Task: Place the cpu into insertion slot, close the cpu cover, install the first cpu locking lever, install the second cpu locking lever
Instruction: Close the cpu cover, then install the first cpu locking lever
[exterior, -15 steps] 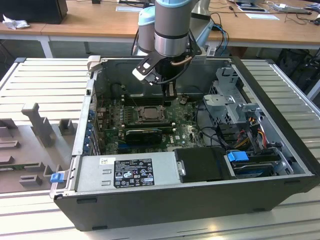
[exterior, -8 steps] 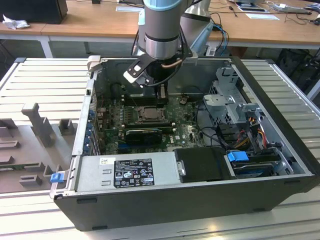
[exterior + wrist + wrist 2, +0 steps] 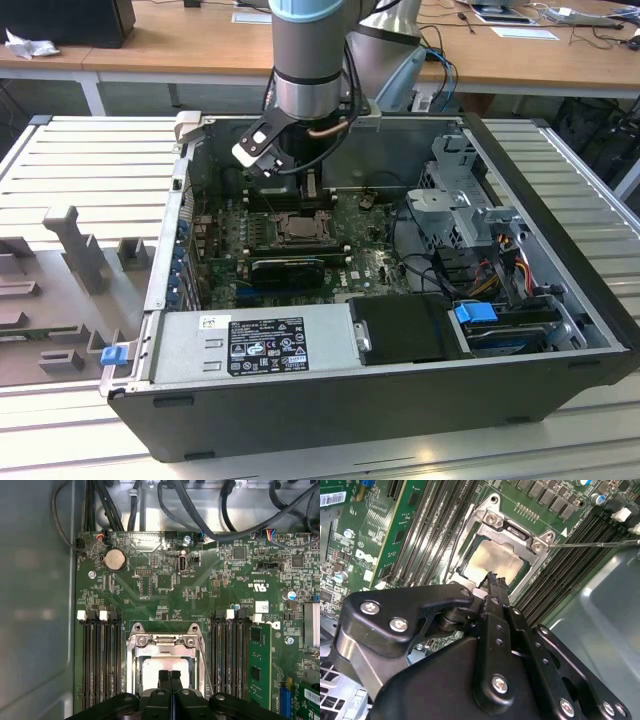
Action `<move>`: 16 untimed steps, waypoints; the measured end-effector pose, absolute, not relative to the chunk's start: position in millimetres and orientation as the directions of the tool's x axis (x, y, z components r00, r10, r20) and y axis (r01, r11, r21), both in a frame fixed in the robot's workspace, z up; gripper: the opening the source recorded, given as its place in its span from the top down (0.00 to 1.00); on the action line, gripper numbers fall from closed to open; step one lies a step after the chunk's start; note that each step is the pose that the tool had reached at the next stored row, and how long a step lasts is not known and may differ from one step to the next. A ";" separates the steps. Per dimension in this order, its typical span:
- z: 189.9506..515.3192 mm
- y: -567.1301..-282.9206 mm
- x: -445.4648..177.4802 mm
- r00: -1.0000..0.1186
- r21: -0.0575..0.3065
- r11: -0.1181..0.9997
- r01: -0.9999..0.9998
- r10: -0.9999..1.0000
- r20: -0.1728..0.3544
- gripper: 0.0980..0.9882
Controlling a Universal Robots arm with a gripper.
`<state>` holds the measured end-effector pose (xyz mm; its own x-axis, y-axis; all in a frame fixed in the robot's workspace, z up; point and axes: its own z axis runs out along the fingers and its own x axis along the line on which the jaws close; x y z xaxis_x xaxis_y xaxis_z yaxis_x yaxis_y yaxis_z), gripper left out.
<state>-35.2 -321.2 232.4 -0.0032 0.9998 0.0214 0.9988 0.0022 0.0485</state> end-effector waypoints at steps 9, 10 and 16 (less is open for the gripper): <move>236.1 -321.3 -36.6 -0.003 0.048 0.002 0.999 1.000 0.021 0.99; 236.7 -321.3 -36.6 -0.003 0.048 0.002 0.999 1.000 0.021 0.99; 242.0 -321.2 -36.6 -0.003 0.048 0.002 0.999 1.000 0.021 0.99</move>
